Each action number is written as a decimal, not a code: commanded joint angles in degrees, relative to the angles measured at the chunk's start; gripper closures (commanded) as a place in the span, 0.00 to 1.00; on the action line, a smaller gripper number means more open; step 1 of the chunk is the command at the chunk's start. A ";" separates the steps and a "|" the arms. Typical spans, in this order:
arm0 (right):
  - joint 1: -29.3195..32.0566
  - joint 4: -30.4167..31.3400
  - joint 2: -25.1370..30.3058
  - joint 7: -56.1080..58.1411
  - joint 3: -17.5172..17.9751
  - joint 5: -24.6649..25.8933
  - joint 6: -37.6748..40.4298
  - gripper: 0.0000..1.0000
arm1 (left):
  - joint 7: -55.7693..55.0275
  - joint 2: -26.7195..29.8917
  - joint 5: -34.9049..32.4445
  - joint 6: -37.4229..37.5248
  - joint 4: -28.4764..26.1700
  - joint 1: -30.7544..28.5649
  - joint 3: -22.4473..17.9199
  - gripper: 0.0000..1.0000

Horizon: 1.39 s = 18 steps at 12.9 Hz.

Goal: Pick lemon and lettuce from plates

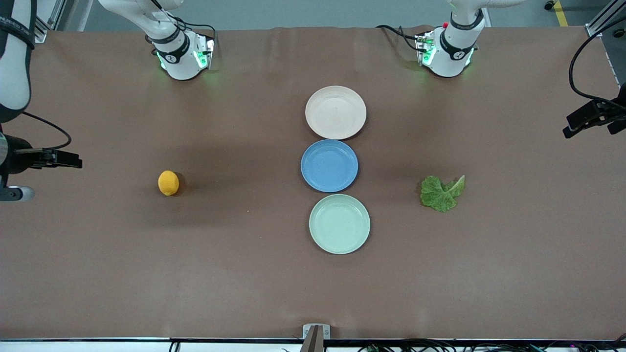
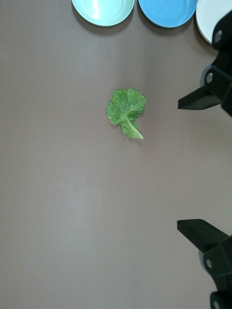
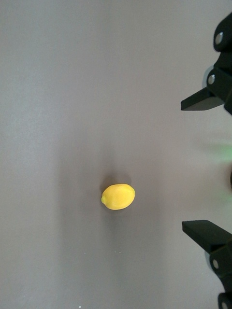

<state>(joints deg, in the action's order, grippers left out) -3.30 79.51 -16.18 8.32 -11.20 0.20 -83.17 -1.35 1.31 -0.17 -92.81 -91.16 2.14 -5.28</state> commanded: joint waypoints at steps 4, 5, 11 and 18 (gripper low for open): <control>3.74 9.58 9.74 0.03 3.64 -0.90 -3.13 0.00 | 0.73 0.27 0.96 1.23 1.16 -0.11 0.01 0.00; 3.65 12.13 11.76 0.11 3.73 -0.90 -4.62 0.00 | 0.74 0.27 0.96 1.23 1.16 -0.11 0.01 0.00; 3.74 18.13 18.46 0.11 4.96 -0.72 -6.21 0.00 | 0.74 0.35 0.96 1.23 1.25 -0.03 0.09 0.00; 5.31 18.22 20.65 0.20 7.41 -0.46 -6.13 0.00 | 0.39 0.27 0.96 1.23 1.25 0.06 0.09 0.00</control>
<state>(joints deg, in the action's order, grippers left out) -0.58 95.28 1.91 8.37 -6.65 -0.01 -88.25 -1.35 1.32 -0.17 -92.73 -90.66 2.23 -5.14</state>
